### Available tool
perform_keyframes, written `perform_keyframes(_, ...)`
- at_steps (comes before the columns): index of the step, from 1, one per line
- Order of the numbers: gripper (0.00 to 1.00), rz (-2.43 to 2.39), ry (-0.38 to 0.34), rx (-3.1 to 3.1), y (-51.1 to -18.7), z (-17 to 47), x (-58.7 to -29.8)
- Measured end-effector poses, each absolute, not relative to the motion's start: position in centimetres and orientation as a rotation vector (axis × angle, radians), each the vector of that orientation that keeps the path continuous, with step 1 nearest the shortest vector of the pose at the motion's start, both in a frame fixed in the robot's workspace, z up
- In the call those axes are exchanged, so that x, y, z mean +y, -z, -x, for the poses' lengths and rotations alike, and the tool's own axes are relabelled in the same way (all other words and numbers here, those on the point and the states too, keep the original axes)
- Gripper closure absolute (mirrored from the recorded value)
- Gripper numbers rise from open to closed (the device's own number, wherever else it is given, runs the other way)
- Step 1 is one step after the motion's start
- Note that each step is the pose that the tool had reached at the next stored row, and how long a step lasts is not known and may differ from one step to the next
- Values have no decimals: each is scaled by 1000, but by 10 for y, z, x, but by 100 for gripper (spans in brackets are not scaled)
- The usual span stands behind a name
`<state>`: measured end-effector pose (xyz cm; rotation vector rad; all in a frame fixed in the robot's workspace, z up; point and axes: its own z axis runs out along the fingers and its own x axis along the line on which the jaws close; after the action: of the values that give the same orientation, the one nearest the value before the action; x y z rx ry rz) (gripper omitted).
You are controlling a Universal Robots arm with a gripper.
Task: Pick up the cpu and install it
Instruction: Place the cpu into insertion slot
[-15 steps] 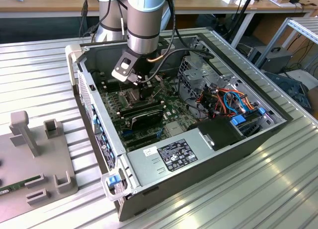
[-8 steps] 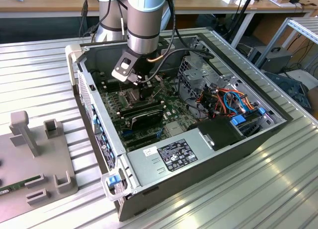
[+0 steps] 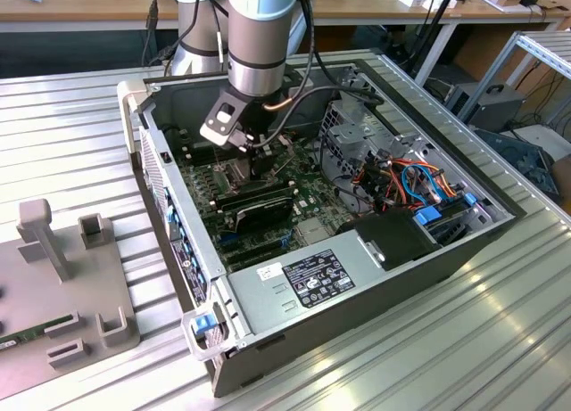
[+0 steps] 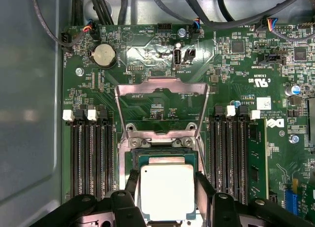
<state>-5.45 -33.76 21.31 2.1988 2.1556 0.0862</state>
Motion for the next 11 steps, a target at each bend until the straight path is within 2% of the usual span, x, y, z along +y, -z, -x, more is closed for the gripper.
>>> perform_keyframes(7,45,-2199,-86,2156,-213,54,-337)
perform_keyframes(11,45,-2210,-63,2167,-213,54,-337)
